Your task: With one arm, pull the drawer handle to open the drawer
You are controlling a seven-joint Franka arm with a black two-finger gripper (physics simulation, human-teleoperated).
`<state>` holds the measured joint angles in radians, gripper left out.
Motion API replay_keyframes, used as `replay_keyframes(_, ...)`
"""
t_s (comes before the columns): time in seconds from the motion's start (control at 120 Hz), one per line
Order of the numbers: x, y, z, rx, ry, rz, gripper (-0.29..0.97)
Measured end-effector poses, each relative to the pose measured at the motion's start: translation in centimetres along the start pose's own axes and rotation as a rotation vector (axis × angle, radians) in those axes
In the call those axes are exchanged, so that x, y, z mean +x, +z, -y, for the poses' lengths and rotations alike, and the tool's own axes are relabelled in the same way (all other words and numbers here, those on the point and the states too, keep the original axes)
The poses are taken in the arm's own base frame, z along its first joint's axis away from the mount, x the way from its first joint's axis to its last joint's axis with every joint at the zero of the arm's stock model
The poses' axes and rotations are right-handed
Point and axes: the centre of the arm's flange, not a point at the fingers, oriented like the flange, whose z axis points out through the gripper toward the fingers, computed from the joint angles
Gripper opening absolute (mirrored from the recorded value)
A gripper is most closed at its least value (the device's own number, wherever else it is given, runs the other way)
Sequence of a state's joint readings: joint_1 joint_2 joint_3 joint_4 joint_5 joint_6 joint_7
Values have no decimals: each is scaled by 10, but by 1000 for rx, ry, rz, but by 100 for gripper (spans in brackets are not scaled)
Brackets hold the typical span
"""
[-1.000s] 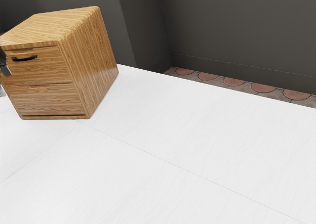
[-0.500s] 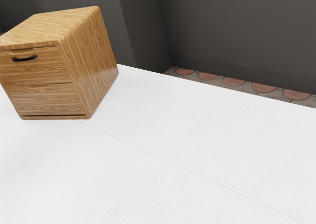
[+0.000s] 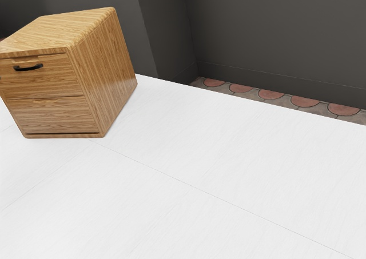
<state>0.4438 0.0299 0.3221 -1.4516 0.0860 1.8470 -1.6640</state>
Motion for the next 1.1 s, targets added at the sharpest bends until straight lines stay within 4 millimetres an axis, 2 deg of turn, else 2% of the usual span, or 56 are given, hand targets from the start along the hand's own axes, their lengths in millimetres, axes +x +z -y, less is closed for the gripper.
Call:
replay_keyframes(0.217, -4, -2, -1, -10, 9, 7, 68)
replay_keyframes(0.658, 29, 5, -6, -19, -42, -14, 68)
replay_keyframes(0.808, 18, 19, -12, -11, -26, -22, 68)
replay_keyframes(0.917, 7, 19, -15, -27, -10, -13, 68)
replay_keyframes(1.1, 9, 21, -19, -54, -13, -6, 68)
